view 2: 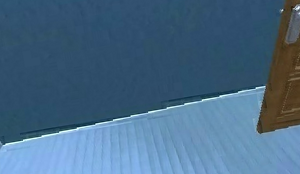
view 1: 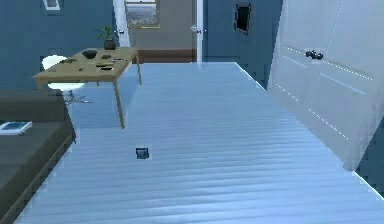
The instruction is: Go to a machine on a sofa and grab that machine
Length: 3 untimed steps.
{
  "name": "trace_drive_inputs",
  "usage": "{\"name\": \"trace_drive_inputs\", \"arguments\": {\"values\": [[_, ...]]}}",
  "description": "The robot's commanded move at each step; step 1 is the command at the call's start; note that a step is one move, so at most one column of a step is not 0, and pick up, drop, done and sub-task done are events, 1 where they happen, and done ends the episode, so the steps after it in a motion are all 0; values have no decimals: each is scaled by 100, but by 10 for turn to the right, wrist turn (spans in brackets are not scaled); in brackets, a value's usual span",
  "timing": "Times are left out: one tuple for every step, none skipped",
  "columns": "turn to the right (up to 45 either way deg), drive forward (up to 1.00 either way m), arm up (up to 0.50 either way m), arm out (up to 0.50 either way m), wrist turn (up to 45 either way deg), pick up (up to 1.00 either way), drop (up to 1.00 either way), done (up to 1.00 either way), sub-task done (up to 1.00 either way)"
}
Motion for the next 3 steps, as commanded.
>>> {"name": "trace_drive_inputs", "arguments": {"values": [[0, 100, 0, 0, 0, 0, 0, 0, 0], [0, 55, 0, 0, 0, 0, 0, 0, 0], [-30, 0, 0, 0, 0, 0, 0, 0, 0]]}}
